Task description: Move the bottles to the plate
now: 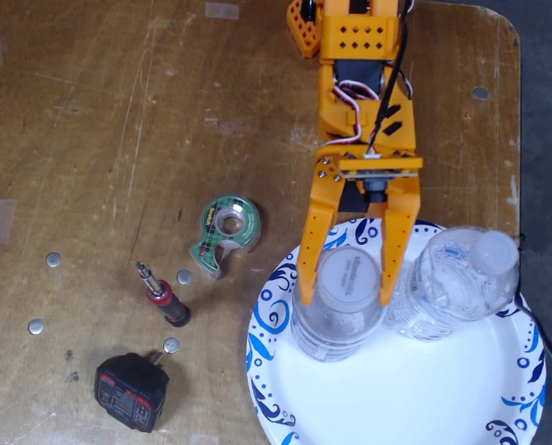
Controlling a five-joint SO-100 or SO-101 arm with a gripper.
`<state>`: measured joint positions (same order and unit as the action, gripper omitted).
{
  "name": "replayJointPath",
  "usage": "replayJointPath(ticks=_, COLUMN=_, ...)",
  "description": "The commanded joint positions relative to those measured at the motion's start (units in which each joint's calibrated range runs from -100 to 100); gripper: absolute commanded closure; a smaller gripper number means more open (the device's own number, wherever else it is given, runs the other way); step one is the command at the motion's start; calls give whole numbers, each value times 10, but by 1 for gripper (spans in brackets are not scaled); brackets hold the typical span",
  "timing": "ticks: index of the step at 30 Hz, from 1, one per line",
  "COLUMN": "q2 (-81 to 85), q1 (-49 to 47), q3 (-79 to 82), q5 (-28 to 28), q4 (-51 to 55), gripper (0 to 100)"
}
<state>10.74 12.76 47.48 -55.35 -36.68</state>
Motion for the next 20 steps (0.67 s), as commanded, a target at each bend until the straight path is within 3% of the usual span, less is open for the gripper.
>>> replayJointPath(ticks=1, q2=3, q1=-5, q3=-2, q5=2, q4=-1, gripper=72)
replayJointPath(ticks=13, q2=9, q1=-20, q3=-12, q5=-15, q4=-11, gripper=71)
replayJointPath(ticks=20, q2=57, q1=-6, q3=15, q5=-23, q4=-74, gripper=71)
